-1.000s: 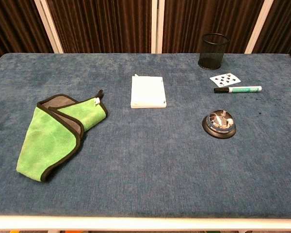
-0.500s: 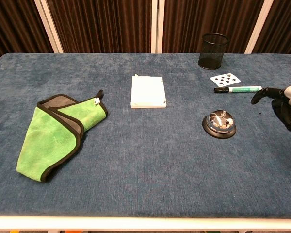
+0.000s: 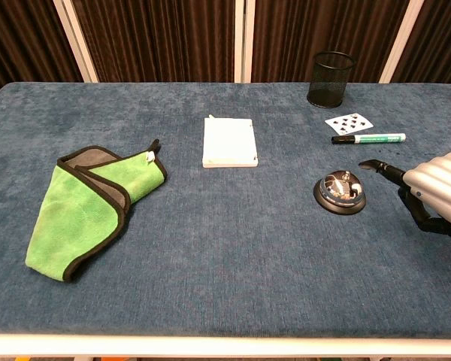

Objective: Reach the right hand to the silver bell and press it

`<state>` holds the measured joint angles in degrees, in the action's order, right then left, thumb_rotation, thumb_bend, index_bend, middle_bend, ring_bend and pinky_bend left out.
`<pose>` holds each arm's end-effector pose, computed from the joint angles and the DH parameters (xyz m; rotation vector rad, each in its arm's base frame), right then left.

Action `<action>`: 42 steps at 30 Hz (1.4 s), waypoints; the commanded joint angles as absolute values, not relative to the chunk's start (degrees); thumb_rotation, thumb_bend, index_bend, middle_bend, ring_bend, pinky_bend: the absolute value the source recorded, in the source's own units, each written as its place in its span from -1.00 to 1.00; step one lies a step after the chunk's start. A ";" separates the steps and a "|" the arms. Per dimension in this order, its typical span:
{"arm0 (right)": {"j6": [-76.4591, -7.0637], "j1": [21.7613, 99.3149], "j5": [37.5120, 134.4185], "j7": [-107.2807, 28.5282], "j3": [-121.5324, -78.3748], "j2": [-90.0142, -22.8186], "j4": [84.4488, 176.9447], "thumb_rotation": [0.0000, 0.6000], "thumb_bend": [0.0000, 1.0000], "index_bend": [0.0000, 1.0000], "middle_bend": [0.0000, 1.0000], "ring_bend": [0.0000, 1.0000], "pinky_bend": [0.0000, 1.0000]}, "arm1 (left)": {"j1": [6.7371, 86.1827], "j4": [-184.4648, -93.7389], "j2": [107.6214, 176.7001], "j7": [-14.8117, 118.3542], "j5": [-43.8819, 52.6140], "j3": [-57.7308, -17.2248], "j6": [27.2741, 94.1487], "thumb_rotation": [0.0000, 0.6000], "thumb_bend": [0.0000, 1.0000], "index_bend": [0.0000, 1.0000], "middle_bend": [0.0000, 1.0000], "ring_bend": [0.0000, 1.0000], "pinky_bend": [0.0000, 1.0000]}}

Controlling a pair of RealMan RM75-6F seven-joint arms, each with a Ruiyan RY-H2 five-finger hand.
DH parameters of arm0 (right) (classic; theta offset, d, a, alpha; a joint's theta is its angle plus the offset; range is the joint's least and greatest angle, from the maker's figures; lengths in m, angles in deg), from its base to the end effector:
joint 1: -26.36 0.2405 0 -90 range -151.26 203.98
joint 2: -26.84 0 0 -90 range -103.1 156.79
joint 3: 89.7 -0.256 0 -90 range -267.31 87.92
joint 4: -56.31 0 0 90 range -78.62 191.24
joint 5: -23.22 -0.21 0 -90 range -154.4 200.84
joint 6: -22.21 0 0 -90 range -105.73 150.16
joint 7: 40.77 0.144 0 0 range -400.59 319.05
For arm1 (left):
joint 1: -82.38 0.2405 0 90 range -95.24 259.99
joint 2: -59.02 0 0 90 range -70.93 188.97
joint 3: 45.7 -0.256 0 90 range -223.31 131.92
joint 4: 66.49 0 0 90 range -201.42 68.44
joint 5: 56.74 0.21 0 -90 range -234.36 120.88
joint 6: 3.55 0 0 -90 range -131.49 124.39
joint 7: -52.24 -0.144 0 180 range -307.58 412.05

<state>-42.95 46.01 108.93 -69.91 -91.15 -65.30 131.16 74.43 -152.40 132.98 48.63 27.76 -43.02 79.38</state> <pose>-0.2614 -0.2386 -0.0270 1.9020 -0.6432 0.6450 -0.3110 0.1976 0.1088 -1.4190 -0.9126 -0.9047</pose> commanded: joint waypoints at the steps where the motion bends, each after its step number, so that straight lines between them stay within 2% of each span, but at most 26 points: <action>1: -42.65 46.31 108.77 -70.28 -90.96 -65.70 131.27 1.00 1.00 -1.00 0.74 0.59 0.47 | 74.44 -152.25 133.00 48.74 27.74 -43.02 79.36 1.00 -0.95 -0.80 -0.98 -1.00 -0.69; 17: -44.07 46.86 109.68 -69.92 -90.14 -66.38 131.73 1.00 1.00 -1.00 0.74 0.59 0.47 | 74.73 -152.10 132.67 49.32 27.68 -42.95 79.71 1.00 -0.95 -0.80 -0.98 -1.00 -0.68; 30: -42.58 47.32 107.89 -70.30 -89.95 -66.67 131.19 1.00 1.00 -1.00 0.75 0.59 0.47 | 74.85 -151.85 132.69 49.49 27.84 -43.03 79.84 1.00 -0.95 -0.80 -0.98 -1.00 -0.69; 38: -45.66 47.08 109.66 -68.21 -90.17 -65.93 132.26 1.00 1.00 -1.00 0.75 0.59 0.47 | 74.74 -151.89 132.80 49.33 27.79 -42.93 79.69 1.00 -0.95 -0.80 -0.98 -1.00 -0.68; 42: -44.03 47.26 108.51 -69.12 -89.85 -65.97 131.81 1.00 1.00 -1.00 0.75 0.59 0.47 | 74.78 -151.90 132.78 49.32 27.72 -42.95 79.64 1.00 -0.95 -0.80 -0.98 -1.00 -0.69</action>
<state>-44.84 47.16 109.13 -68.63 -90.00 -65.90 132.04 74.77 -151.90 132.78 49.31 27.72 -42.95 79.64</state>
